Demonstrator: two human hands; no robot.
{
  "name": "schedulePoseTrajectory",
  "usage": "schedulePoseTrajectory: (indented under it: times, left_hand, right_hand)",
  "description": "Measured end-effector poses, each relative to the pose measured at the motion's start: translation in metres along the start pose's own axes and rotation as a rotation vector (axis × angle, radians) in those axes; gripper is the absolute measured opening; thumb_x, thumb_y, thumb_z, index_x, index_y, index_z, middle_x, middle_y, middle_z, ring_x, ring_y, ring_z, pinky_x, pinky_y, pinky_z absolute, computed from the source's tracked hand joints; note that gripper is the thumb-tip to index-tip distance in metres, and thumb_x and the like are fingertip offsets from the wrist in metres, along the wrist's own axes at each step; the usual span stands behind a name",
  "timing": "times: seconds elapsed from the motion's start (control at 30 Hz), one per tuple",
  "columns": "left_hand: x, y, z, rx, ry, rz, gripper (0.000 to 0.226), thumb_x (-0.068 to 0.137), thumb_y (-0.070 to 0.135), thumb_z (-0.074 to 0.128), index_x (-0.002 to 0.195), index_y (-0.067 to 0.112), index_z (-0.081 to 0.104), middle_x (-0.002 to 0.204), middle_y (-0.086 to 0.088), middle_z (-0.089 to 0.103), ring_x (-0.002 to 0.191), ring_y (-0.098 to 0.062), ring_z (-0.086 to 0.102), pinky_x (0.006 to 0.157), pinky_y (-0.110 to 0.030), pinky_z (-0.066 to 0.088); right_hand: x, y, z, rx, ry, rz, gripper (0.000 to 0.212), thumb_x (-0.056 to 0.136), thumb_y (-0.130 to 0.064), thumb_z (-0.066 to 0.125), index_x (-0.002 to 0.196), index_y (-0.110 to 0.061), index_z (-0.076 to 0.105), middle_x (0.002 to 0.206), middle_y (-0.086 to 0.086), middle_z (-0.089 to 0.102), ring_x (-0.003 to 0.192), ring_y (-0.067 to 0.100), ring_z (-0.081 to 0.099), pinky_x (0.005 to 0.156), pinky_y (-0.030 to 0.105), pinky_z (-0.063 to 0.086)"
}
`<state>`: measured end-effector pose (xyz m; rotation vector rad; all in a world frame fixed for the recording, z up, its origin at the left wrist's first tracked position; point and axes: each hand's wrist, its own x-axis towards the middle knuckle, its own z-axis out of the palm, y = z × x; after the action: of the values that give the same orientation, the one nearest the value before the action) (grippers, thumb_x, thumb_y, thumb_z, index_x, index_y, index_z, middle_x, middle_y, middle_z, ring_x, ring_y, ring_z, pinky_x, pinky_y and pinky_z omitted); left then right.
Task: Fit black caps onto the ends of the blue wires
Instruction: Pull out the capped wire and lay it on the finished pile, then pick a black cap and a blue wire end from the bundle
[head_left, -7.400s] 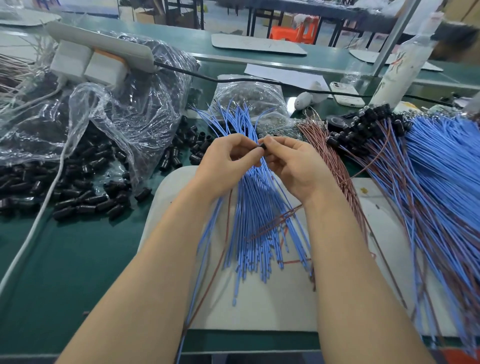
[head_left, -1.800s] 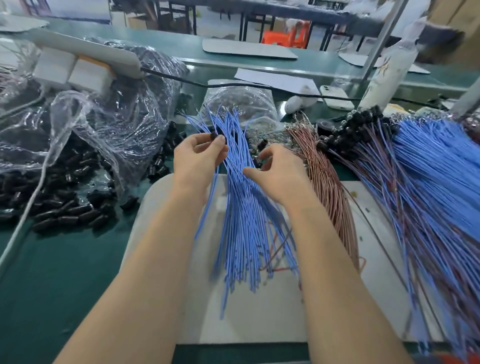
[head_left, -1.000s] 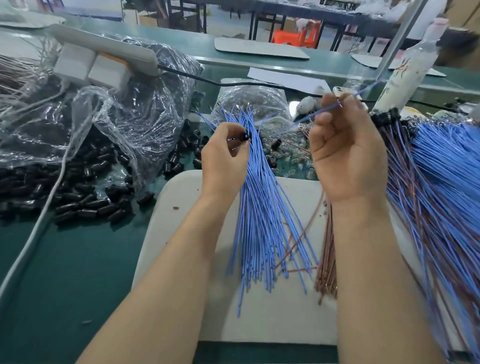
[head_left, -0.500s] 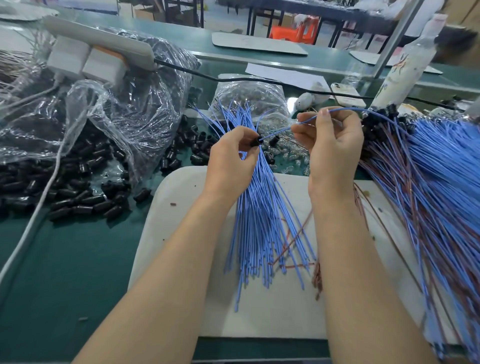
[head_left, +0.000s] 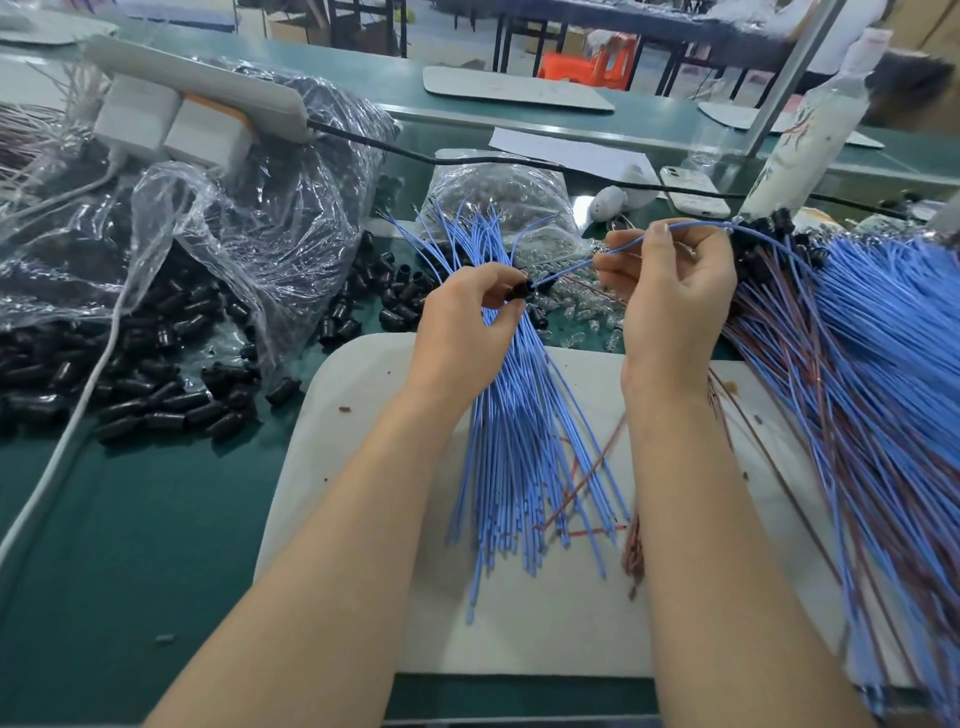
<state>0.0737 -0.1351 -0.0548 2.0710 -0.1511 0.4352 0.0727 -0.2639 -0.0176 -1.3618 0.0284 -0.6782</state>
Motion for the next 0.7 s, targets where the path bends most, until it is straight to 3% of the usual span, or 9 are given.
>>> schedulePoseTrajectory:
  times: [0.23, 0.37, 0.47, 0.53, 0.63, 0.7]
  left_hand:
    - [-0.003, 0.005, 0.002, 0.015, -0.024, 0.052, 0.018, 0.09, 0.013, 0.061, 0.107, 0.015, 0.067, 0.096, 0.003, 0.061, 0.086, -0.006, 0.052, 0.073, 0.002, 0.033]
    - [-0.004, 0.011, 0.002, -0.013, 0.007, 0.098, 0.016, 0.089, 0.015, 0.062, 0.104, 0.01, 0.068, 0.095, -0.001, 0.065, 0.082, -0.007, 0.054, 0.071, 0.001, 0.034]
    - [-0.004, 0.015, -0.001, -0.097, 0.045, 0.087, 0.015, 0.09, 0.018, 0.063, 0.102, 0.01, 0.069, 0.094, 0.0, 0.069, 0.078, -0.004, 0.058, 0.074, -0.005, 0.04]
    - [-0.004, 0.018, -0.004, -0.215, 0.049, 0.033, 0.014, 0.09, 0.021, 0.064, 0.1, 0.012, 0.07, 0.093, 0.002, 0.071, 0.084, -0.006, 0.063, 0.082, -0.02, 0.049]
    - [-0.003, 0.022, -0.007, -0.464, 0.037, -0.083, 0.017, 0.088, 0.022, 0.067, 0.101, 0.01, 0.07, 0.093, -0.001, 0.072, 0.09, -0.013, 0.067, 0.087, -0.035, 0.053]
    - [-0.001, 0.021, -0.008, -0.675, 0.016, -0.177, 0.02, 0.09, 0.018, 0.064, 0.102, 0.003, 0.068, 0.082, -0.004, 0.071, 0.07, -0.012, 0.066, 0.066, -0.026, 0.053]
  right_hand:
    - [-0.007, 0.004, 0.007, -0.035, -0.117, 0.065, 0.014, 0.098, -0.007, 0.044, 0.086, -0.013, 0.049, 0.074, 0.004, 0.066, 0.056, 0.011, 0.065, 0.058, 0.022, 0.052]
    - [-0.009, 0.008, 0.009, -0.133, -0.192, 0.05, 0.016, 0.094, -0.008, 0.052, 0.08, -0.016, 0.055, 0.074, -0.001, 0.066, 0.053, 0.006, 0.053, 0.059, 0.024, 0.045]
    - [-0.01, 0.01, 0.01, -0.232, -0.27, 0.056, 0.018, 0.089, -0.013, 0.061, 0.075, -0.023, 0.06, 0.071, -0.009, 0.06, 0.062, 0.002, 0.049, 0.07, 0.031, 0.039]
    - [-0.013, 0.01, 0.012, -0.225, -0.316, 0.077, 0.017, 0.089, -0.015, 0.062, 0.076, -0.026, 0.061, 0.073, -0.01, 0.061, 0.068, 0.004, 0.054, 0.071, 0.031, 0.04]
    - [-0.016, 0.009, 0.016, -0.207, -0.386, 0.123, 0.007, 0.093, -0.026, 0.057, 0.097, -0.03, 0.063, 0.088, -0.001, 0.068, 0.083, 0.015, 0.065, 0.077, 0.035, 0.052]
    - [-0.02, 0.007, 0.019, -0.21, -0.469, 0.202, 0.02, 0.097, -0.03, 0.052, 0.117, -0.025, 0.056, 0.087, 0.004, 0.069, 0.08, 0.016, 0.069, 0.075, 0.036, 0.057]
